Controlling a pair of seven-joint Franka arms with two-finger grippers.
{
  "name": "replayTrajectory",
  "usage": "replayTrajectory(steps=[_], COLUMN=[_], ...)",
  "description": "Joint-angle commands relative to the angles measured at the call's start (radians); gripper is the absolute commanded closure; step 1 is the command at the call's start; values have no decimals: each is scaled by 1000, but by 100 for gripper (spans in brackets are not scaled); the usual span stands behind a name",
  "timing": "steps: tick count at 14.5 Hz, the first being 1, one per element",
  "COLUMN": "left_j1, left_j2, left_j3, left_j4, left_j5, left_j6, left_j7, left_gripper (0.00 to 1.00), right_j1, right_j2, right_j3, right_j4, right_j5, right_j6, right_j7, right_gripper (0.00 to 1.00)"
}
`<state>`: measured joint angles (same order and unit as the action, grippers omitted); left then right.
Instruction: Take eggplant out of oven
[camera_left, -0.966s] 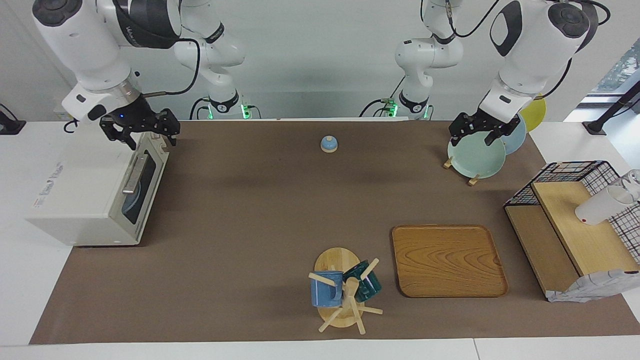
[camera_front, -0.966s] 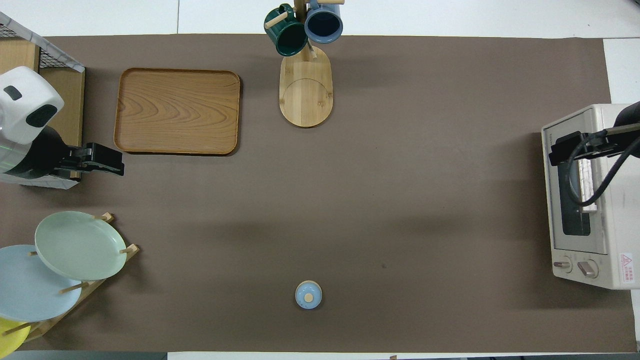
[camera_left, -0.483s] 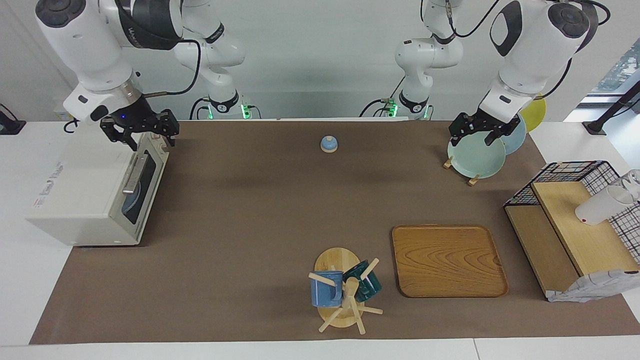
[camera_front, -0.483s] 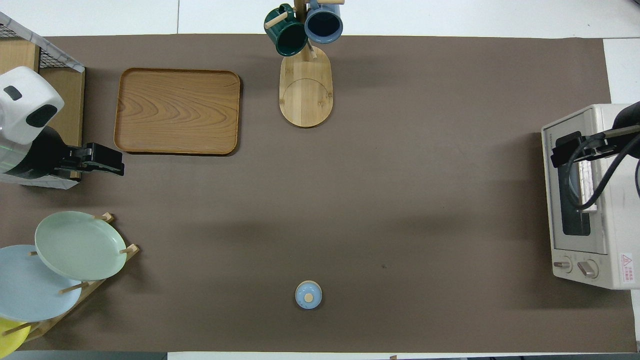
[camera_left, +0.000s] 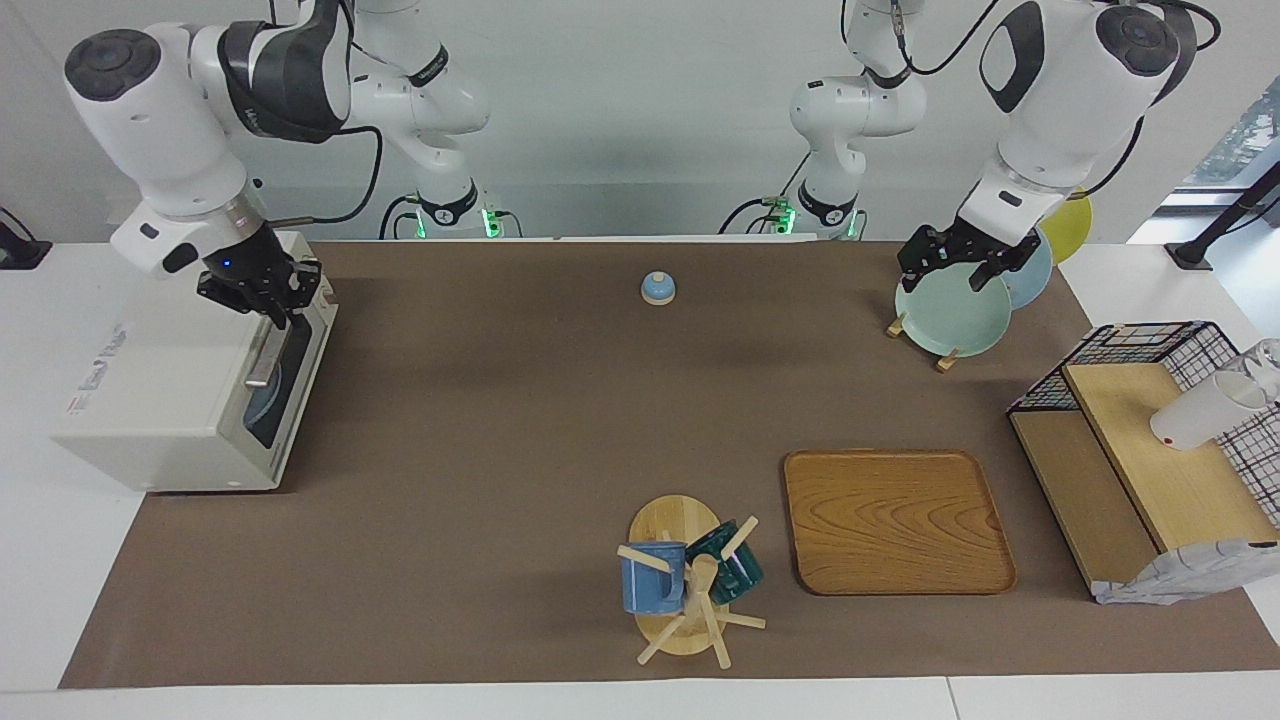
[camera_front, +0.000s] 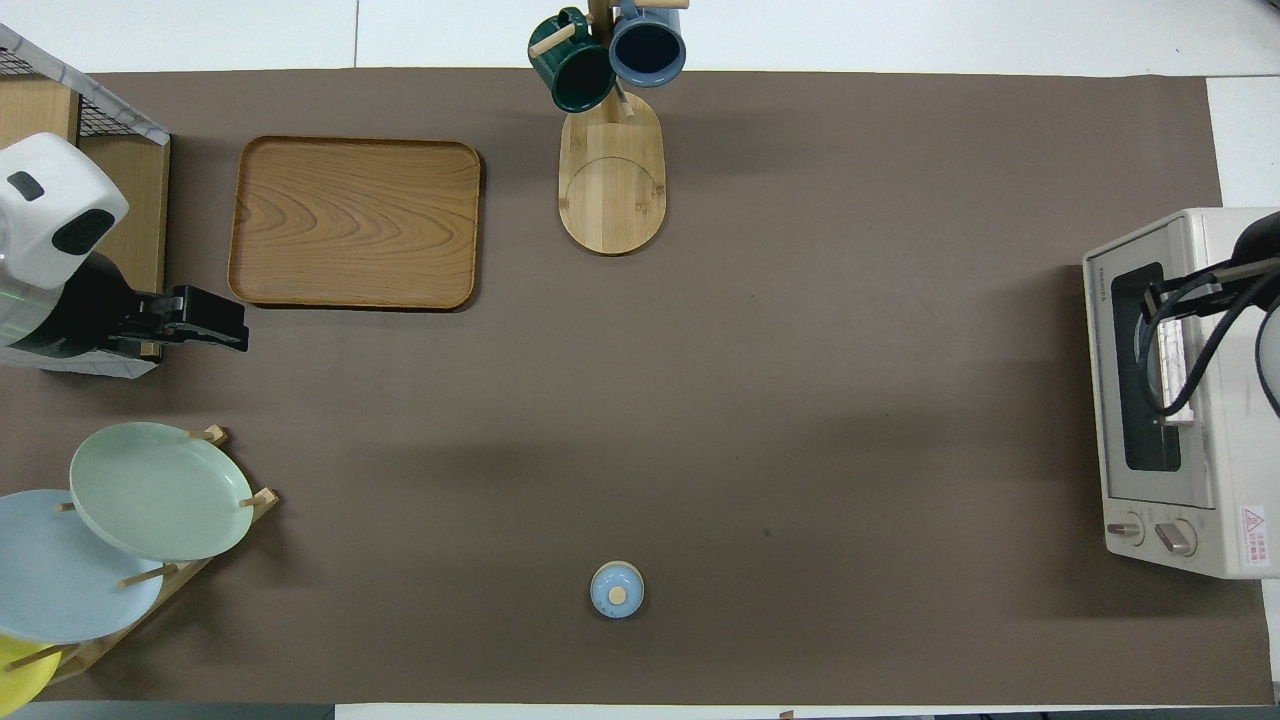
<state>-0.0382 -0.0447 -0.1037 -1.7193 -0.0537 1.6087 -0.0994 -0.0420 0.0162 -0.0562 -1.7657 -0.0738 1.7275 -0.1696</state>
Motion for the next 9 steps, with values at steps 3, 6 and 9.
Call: replayTrajectory(steps=[3, 6, 9], left_j1=[3, 3, 3], left_j2=[-9, -9, -9], left_j3=[-1, -1, -1], left_j4=[3, 3, 3], left_j5=[17, 17, 17], left_j6=[-12, -12, -12], left_j7=[1, 1, 1], left_gripper=[0, 0, 0], right_j1=[-29, -55, -72], right_j2=[-24, -27, -30], right_j3=[6, 4, 6], right_j4=[-93, -149, -184], right_j5=[-67, -70, -70], right_j6=[63, 142, 178], right_j7=[70, 65, 61], right_gripper=[100, 100, 100])
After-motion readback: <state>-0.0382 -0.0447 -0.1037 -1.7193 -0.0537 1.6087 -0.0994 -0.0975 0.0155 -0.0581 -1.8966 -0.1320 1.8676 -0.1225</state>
